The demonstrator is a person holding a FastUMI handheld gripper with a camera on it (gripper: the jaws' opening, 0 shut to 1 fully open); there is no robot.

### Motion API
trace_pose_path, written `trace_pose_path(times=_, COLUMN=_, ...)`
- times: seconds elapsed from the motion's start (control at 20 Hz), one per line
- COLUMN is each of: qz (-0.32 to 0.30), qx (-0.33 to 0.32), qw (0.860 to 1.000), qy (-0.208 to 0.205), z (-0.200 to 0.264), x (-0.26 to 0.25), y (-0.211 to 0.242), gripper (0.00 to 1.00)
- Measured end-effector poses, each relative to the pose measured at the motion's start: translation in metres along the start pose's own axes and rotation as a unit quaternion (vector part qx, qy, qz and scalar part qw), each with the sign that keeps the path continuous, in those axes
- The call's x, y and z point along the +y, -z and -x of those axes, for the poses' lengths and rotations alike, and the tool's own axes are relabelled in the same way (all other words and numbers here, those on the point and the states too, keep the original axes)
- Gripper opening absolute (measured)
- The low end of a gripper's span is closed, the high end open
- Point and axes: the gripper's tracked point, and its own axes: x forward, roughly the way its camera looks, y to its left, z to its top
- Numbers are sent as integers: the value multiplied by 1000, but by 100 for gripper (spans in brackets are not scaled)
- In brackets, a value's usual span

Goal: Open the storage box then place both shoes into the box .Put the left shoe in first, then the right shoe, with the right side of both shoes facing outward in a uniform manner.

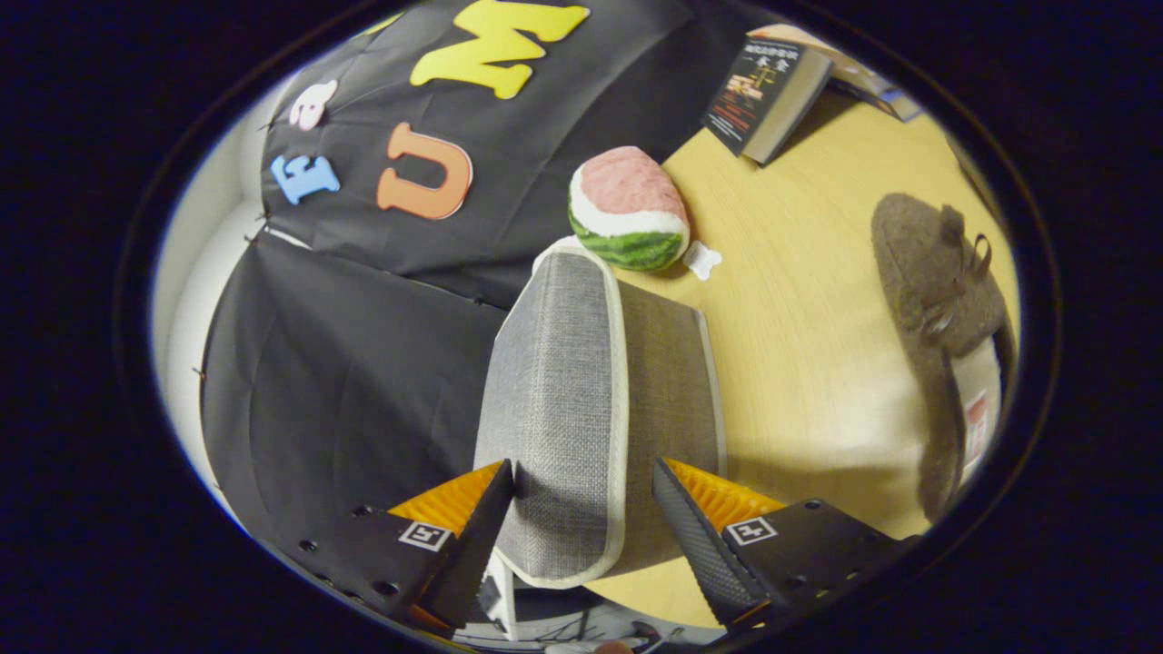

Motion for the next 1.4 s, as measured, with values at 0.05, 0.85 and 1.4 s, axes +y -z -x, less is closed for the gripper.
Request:
trace_pose_path(times=0.05, qz=-9, qx=2, qw=1000, qy=-15, z=1, x=5, y=0, gripper=93)
trace_pose_path(times=0.85, qz=28, qx=-42, qw=998, qy=-40, z=46, x=67, y=-31, gripper=0)
trace_pose_path(times=1.4, qz=218, qx=-41, qw=973, qy=-62, z=5, x=240, y=-7, gripper=0)
